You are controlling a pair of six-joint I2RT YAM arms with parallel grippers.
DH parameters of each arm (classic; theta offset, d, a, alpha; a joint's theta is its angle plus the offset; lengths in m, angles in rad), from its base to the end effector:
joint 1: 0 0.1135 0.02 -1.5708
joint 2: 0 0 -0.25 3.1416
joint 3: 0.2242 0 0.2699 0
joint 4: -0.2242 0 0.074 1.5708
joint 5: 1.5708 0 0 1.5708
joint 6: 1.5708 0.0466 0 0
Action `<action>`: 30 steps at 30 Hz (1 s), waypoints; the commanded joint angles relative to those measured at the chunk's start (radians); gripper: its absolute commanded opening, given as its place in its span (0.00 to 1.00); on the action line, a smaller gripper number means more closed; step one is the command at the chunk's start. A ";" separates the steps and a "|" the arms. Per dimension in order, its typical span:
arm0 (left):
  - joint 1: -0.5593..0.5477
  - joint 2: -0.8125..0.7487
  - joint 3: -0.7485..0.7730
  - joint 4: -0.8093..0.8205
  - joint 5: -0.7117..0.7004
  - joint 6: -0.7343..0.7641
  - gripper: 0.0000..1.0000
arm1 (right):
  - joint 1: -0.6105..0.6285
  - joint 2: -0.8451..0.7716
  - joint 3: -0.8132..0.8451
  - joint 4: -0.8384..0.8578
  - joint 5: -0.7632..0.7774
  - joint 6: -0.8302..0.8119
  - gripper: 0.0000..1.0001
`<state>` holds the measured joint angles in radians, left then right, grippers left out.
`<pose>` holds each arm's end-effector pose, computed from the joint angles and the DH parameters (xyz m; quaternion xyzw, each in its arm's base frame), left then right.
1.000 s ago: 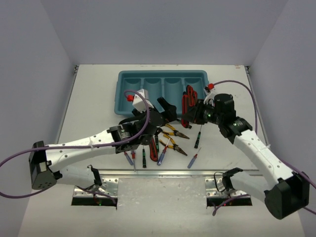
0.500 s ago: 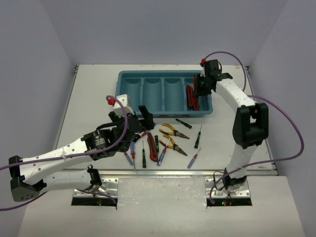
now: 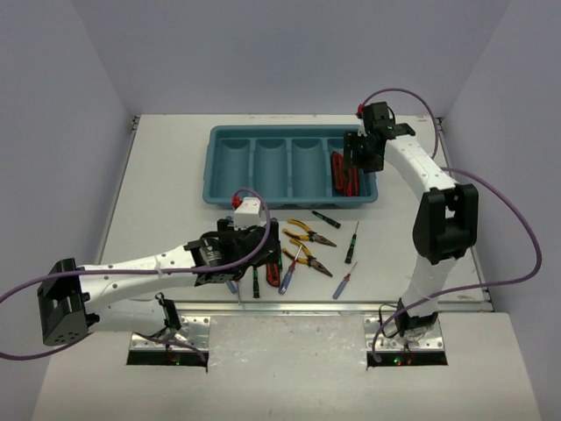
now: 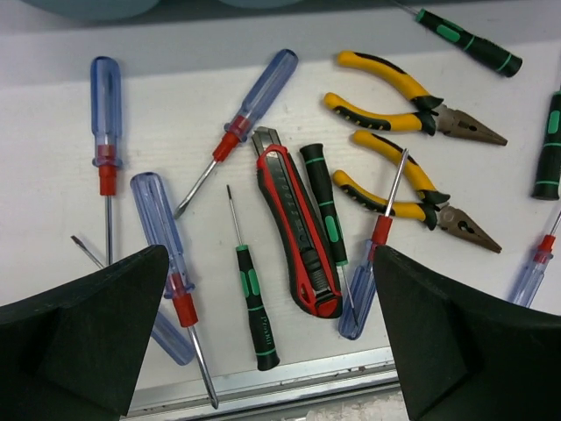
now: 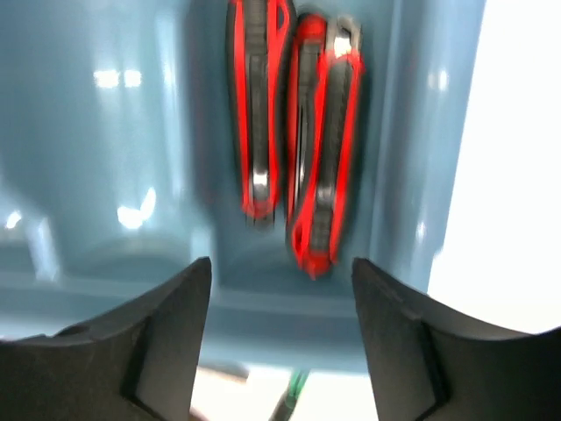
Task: Sort the tools into containers
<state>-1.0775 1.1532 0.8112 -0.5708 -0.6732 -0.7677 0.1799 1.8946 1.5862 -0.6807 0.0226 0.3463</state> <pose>0.1459 -0.2101 0.2229 0.0324 0.8990 -0.0544 0.4333 0.4279 0.0768 0.2271 0.0828 0.9544 0.0641 0.2797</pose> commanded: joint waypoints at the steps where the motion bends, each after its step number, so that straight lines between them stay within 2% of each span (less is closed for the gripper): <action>1: 0.015 0.057 -0.003 0.067 0.067 0.002 1.00 | 0.004 -0.327 -0.130 0.024 -0.058 0.044 0.72; 5: 0.014 0.139 0.028 0.039 0.100 -0.006 0.98 | 0.003 -0.563 -0.329 0.086 -0.097 0.063 0.81; 11: 0.016 0.277 0.082 -0.008 0.076 -0.126 0.80 | 0.004 -0.764 -0.517 0.087 -0.105 0.076 0.84; 17: 0.067 0.434 0.189 -0.057 0.034 -0.311 0.58 | 0.003 -0.817 -0.596 0.096 -0.130 0.076 0.85; 25: 0.114 0.537 0.283 -0.097 0.003 -0.440 0.53 | 0.003 -0.843 -0.625 0.097 -0.137 0.057 0.85; 30: 0.131 0.584 0.310 -0.115 0.020 -0.454 0.52 | 0.003 -0.844 -0.639 0.114 -0.159 0.057 0.85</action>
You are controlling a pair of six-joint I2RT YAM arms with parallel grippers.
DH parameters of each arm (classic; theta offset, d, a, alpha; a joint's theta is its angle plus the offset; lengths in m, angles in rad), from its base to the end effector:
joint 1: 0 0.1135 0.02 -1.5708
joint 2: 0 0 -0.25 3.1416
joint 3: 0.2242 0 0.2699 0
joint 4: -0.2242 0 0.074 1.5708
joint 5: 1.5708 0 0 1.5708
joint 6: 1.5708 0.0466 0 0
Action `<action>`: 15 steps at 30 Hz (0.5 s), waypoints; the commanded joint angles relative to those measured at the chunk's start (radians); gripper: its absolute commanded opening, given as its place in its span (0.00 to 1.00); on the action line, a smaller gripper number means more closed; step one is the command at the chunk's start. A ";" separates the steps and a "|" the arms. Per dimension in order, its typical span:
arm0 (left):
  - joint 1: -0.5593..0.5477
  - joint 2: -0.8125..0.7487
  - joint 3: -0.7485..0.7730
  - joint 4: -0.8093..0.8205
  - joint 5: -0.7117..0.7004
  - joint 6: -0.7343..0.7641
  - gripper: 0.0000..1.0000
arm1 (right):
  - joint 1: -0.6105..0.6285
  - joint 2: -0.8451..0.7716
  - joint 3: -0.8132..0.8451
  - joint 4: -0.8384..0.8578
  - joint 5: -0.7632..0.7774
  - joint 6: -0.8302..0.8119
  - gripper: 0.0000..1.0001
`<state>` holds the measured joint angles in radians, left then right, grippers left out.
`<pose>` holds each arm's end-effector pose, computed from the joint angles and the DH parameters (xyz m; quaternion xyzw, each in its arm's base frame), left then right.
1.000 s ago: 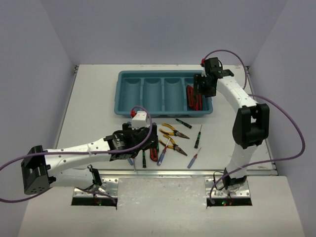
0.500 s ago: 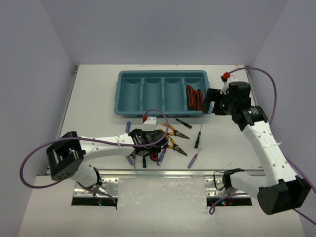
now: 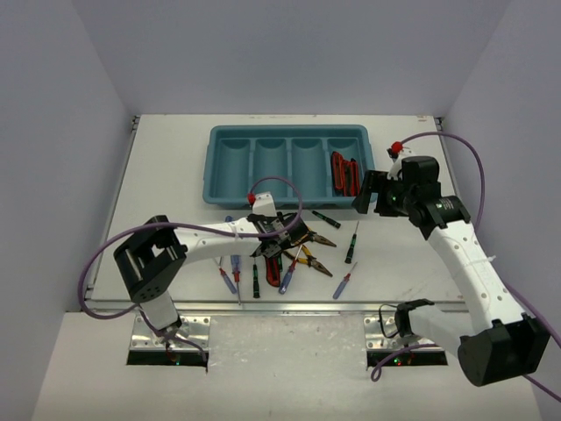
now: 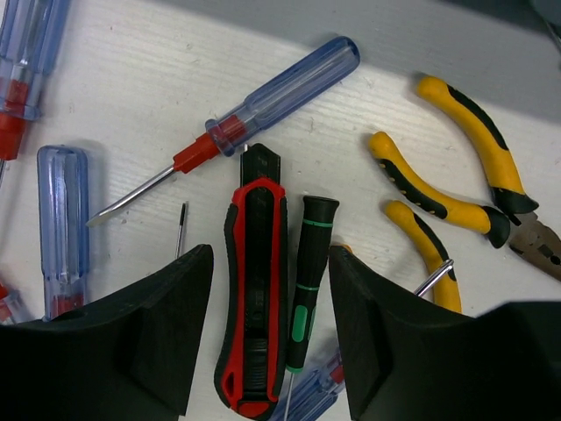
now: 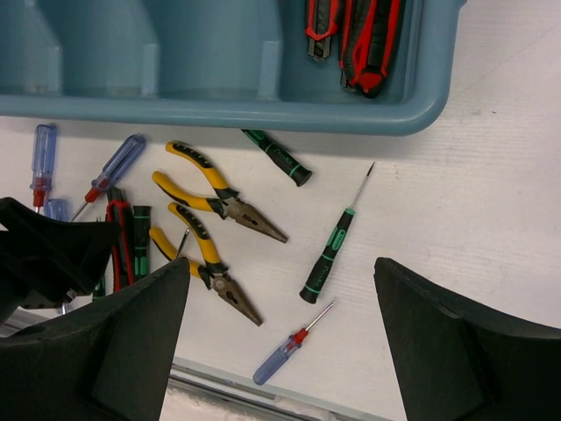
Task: Sort the tools into containers
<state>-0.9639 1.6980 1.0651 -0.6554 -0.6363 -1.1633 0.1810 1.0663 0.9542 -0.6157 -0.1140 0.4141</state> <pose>0.2112 -0.2557 0.1472 -0.1374 0.9313 0.0335 0.3357 0.2520 0.0515 0.2825 0.0828 0.9075 0.1695 0.3753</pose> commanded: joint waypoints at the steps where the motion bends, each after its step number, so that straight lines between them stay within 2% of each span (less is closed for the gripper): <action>1: 0.017 0.055 0.067 -0.053 -0.023 -0.075 0.50 | 0.002 -0.015 -0.011 0.052 -0.027 -0.010 0.85; 5: 0.017 0.095 0.090 -0.099 -0.032 -0.104 0.46 | 0.002 -0.019 -0.028 0.063 -0.039 -0.009 0.85; 15: 0.017 0.075 0.021 -0.026 -0.003 -0.095 0.46 | 0.003 -0.021 -0.026 0.064 -0.046 -0.007 0.85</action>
<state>-0.9546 1.8046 1.1143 -0.7201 -0.6375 -1.2427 0.1810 1.0634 0.9234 -0.5983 -0.1479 0.4141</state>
